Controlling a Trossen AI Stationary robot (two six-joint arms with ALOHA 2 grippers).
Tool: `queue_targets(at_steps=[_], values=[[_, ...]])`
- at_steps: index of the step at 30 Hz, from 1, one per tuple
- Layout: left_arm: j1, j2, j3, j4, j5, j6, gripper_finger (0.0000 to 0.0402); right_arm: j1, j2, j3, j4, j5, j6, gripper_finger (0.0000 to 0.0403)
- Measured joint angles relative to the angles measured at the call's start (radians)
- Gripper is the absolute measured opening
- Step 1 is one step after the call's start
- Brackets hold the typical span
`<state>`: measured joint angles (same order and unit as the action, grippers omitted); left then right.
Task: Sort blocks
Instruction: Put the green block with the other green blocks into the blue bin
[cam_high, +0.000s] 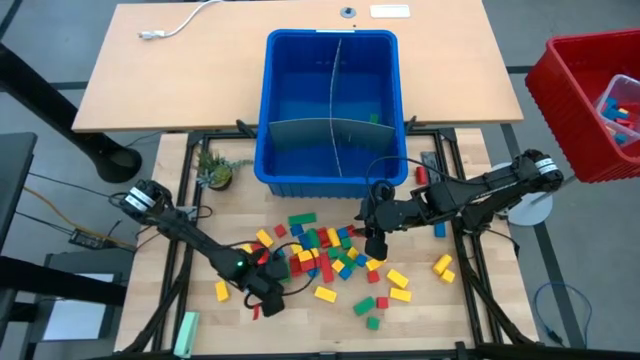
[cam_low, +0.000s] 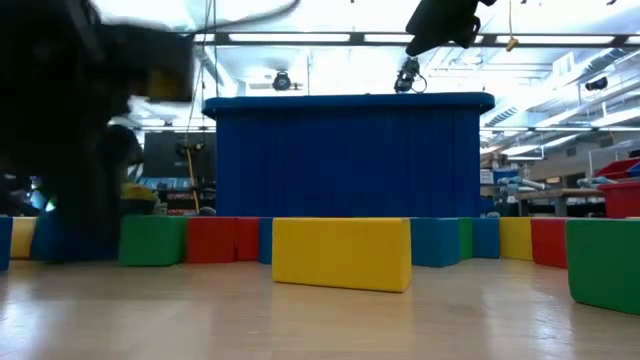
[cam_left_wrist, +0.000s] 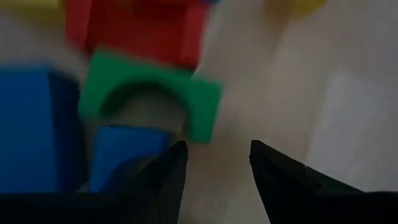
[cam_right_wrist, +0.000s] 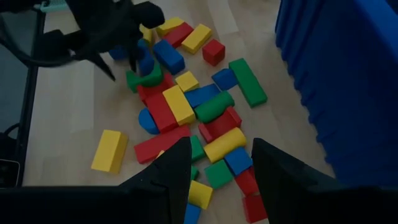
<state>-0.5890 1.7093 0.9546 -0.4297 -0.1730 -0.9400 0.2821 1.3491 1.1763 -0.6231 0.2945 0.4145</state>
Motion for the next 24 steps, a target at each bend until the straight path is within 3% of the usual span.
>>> queue_targets(at_steps=[7,14,20,24], values=[[-0.024,-0.001,0.037,-0.091,0.024,-0.058,0.0188,0.0,0.0,0.0,0.002,0.002,0.0,0.0157],[-0.018,-0.005,0.133,-0.086,-0.174,0.102,0.0188,0.0,0.0,0.0,0.025,0.002,0.004,0.0157],[0.0,-0.001,0.077,-0.081,-0.157,0.125,0.0188,0.0,0.0,0.0,0.047,0.001,0.006,0.0157],[0.0,0.0,0.021,0.014,-0.144,0.124,0.0188,0.0,0.0,0.0,0.047,0.001,0.01,0.0157]])
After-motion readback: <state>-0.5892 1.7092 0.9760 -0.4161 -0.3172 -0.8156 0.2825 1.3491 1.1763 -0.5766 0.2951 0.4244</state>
